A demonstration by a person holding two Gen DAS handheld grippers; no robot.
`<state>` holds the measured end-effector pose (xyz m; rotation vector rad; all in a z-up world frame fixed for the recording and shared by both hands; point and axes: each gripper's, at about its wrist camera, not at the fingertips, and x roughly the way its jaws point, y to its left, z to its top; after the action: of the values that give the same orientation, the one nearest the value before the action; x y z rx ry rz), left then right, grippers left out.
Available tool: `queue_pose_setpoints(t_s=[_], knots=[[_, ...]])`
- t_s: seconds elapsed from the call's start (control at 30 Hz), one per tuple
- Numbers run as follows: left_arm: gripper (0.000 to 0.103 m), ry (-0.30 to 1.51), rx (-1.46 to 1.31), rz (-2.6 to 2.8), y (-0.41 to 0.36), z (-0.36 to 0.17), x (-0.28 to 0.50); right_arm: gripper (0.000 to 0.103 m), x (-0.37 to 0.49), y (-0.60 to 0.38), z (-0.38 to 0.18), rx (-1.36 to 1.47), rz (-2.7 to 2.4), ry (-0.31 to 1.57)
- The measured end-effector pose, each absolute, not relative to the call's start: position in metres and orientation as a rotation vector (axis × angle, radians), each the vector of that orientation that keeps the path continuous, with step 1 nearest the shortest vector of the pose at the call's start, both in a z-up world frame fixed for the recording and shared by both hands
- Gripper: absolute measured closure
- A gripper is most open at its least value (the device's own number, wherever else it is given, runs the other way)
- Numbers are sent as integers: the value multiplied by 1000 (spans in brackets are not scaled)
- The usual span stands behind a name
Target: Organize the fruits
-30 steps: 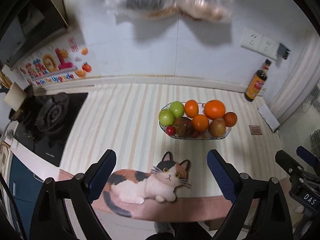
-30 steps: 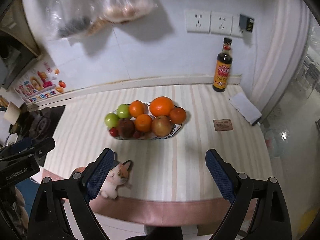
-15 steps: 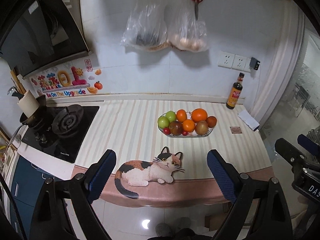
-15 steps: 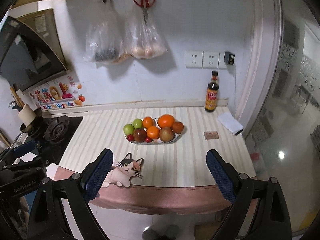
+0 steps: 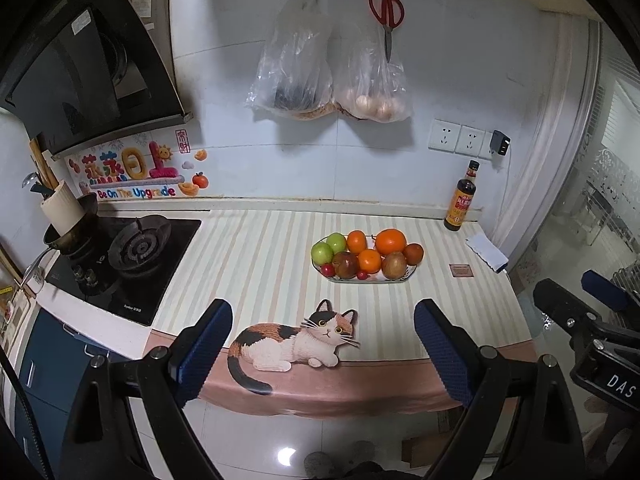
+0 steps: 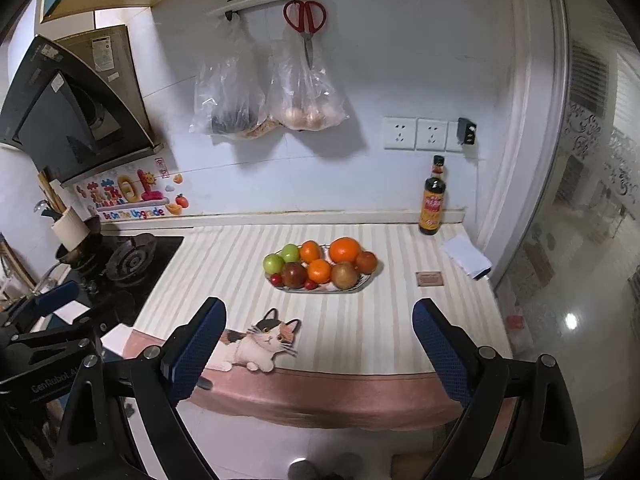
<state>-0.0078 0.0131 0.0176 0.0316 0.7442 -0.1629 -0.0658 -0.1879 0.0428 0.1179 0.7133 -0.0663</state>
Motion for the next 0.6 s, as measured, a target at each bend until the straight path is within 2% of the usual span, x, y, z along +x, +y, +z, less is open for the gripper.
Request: queue_pose_setpoints(t_s=[0.3, 0.33, 0.37, 0.6], knots=[[9, 772, 15, -149, 12, 4, 19, 6, -34, -197, 24, 151, -60, 757], [3, 781, 17, -146, 11, 2, 25, 6, -28, -200, 20, 160, -60, 763], [0, 782, 18, -145, 11, 1, 29, 6, -23, -201, 17, 164, -61, 767], [0, 822, 36, -124, 4, -15, 69, 6, 28, -211, -10, 176, -81, 820]])
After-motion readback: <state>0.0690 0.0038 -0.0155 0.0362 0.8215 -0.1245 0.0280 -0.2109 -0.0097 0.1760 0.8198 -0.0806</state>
